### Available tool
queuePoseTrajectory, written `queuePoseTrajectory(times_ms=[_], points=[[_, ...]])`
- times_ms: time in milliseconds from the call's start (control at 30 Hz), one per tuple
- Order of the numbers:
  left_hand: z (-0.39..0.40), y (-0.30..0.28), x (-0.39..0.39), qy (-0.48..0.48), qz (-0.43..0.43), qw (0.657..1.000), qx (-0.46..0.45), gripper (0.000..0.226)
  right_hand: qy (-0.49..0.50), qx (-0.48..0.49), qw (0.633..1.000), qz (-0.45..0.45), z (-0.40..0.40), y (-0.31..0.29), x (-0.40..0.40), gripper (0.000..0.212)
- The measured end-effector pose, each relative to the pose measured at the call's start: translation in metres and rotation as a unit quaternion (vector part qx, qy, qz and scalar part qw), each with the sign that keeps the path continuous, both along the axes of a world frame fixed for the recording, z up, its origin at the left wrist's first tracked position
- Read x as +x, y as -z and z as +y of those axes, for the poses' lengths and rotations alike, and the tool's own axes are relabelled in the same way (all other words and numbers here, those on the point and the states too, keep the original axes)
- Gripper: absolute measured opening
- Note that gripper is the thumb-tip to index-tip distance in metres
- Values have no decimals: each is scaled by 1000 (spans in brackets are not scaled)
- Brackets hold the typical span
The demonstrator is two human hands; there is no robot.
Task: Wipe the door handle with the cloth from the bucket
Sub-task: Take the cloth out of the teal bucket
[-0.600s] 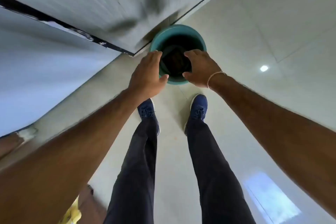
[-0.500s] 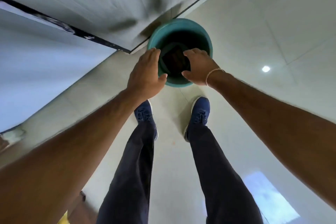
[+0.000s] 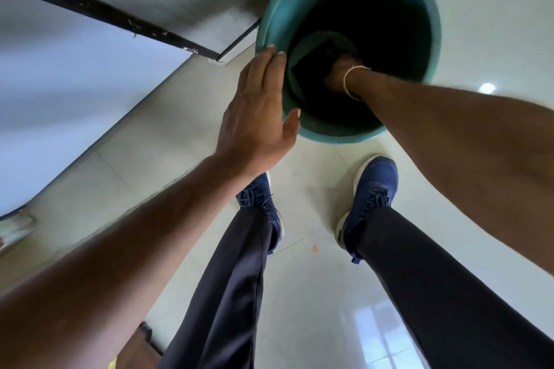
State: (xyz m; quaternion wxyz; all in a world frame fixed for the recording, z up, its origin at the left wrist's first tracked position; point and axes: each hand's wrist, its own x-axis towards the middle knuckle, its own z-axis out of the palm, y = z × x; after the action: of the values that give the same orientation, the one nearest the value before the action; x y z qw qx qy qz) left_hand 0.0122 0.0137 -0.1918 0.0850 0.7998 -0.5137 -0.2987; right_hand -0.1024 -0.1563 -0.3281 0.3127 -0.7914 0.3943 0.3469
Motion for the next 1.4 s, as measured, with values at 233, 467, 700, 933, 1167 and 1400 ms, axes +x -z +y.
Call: queuePoseTrajectory(times_ms=[233, 467, 700, 933, 1167, 1400], points=[[8, 10, -2, -12, 0, 1000, -18, 77, 22, 13, 1000, 18, 7, 18, 13, 52], [3, 7, 4, -2, -4, 1000, -17, 78, 151, 41, 987, -26, 25, 17, 28, 59], [-5, -14, 10, 46, 29, 997, 47, 82, 334, 65, 939, -49, 37, -30, 30, 47], [-26, -105, 13, -46, 107, 993, 21, 67, 440, 55, 885, -140, 39, -173, -2, 48], [-43, -241, 14, -273, 338, 899, 49, 53, 593, 153, 733, -294, 36, -367, -26, 41], [-27, -388, 9, -367, 507, 780, 14, 21, 583, 177, 709, -355, 67, -532, -28, 33]])
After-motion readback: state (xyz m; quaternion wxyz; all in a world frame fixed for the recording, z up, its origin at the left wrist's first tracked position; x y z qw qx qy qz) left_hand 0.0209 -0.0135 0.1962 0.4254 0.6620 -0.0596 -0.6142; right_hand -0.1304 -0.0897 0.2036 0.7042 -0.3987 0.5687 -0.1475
